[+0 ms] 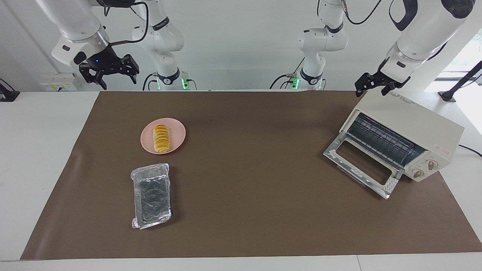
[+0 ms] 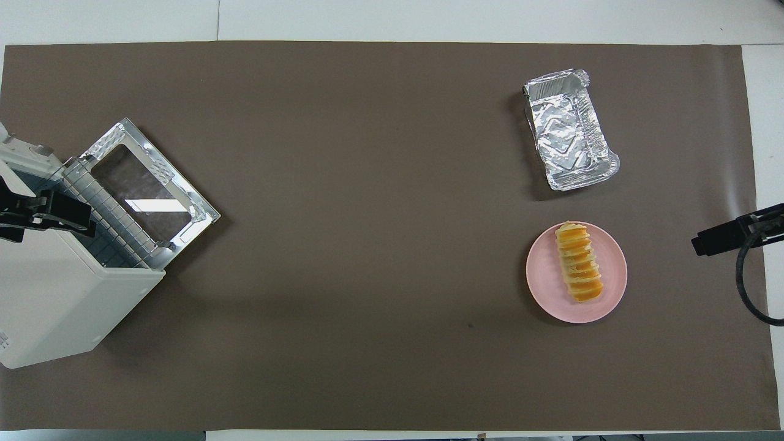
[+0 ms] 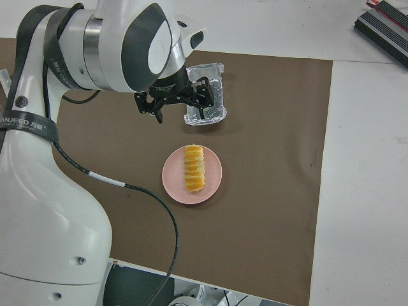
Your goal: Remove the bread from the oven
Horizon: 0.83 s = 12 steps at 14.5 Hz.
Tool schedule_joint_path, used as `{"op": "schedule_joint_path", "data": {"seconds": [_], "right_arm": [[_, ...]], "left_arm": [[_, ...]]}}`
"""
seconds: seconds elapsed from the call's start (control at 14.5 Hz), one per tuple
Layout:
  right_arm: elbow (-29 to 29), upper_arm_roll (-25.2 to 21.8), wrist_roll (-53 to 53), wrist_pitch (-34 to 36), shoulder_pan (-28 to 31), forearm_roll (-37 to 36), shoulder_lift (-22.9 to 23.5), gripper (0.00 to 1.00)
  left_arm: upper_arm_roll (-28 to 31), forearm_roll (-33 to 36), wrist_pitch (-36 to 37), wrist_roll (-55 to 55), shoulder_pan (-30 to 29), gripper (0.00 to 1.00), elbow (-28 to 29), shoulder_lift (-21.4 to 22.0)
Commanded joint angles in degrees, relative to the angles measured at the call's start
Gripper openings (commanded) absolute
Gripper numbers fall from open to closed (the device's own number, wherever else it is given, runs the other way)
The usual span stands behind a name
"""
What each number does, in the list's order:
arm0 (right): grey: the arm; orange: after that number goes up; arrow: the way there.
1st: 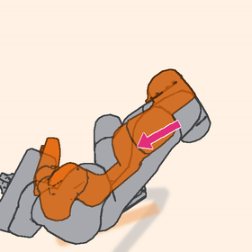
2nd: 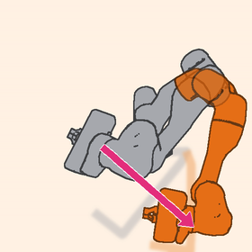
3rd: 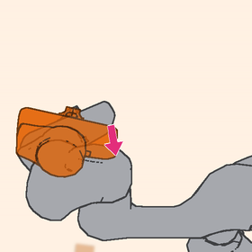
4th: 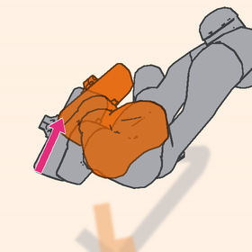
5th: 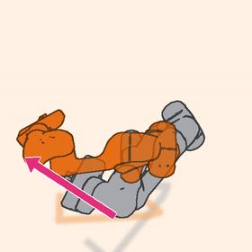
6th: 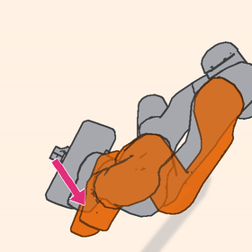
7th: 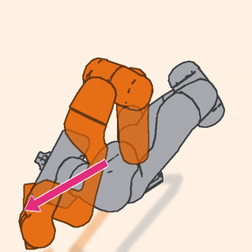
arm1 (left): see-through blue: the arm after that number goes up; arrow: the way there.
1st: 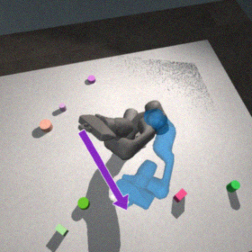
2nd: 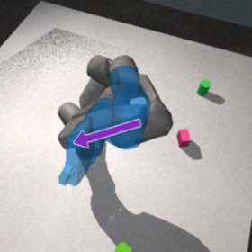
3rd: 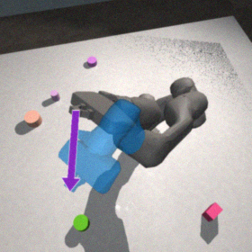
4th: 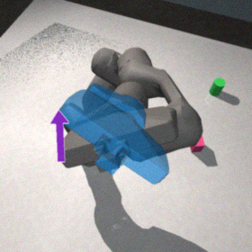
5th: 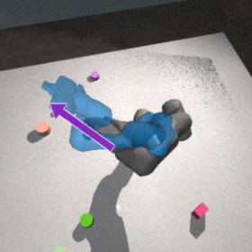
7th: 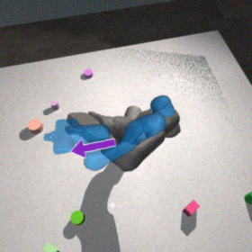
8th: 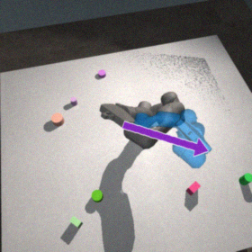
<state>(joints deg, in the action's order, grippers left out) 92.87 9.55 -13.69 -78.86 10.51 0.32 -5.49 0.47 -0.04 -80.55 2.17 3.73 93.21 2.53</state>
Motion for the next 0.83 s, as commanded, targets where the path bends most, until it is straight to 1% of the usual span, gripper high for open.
{"op": "schedule_joint_path", "data": {"seconds": [0.0,0.14,0.34,0.76], "right_arm": [[-0.40,0.03,1.47,-0.41,-1.46,-3.22,0.48,1.00],[-1.10,-0.49,1.39,-0.50,-1.54,-3.14,1.27,1.00],[-1.11,-3.82,1.30,-1.47,-3.74,-2.53,1.27,1.00],[-1.11,-3.75,1.30,-1.73,-3.31,-2.34,1.01,1.00]], "left_arm": [[-0.56,-0.84,-0.66,-0.06,-0.92,1.00,0.48,0.80],[-0.56,-0.84,-0.66,-0.06,-0.92,1.00,0.48,0.80],[-0.56,-0.84,-0.66,0.02,-0.92,1.00,0.48,0.80],[-0.56,-0.84,-0.66,-0.06,-0.92,1.00,0.48,0.80]]}}
